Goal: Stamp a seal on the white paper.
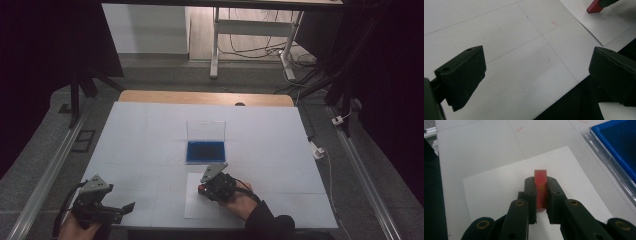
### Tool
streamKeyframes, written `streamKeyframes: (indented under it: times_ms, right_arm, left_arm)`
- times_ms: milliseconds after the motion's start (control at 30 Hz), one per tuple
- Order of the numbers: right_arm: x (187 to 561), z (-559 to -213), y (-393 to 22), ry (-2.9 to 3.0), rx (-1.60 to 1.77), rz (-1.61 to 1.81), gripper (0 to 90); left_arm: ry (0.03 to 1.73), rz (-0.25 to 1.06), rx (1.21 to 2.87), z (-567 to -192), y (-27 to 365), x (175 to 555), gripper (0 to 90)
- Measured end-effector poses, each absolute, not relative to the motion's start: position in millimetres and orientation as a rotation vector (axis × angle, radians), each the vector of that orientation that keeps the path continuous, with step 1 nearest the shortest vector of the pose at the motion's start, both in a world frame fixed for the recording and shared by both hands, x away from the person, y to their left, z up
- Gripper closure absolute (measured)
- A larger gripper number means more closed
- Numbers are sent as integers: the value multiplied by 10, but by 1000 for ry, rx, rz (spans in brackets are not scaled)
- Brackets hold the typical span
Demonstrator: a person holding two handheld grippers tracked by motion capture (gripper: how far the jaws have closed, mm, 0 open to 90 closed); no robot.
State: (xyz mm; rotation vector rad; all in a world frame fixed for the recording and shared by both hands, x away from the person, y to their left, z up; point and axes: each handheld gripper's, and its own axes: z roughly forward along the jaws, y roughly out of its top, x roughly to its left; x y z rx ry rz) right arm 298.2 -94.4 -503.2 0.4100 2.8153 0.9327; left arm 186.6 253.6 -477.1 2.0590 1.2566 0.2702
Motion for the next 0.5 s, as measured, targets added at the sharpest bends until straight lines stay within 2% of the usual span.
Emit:
streamKeyframes:
  times_ms: [500]
  right_arm:
    - [3013, -5011, -947, 2841, 430, 941, 796]
  left_arm:
    - [1256, 271, 2058, -4771, 2538, 1863, 15]
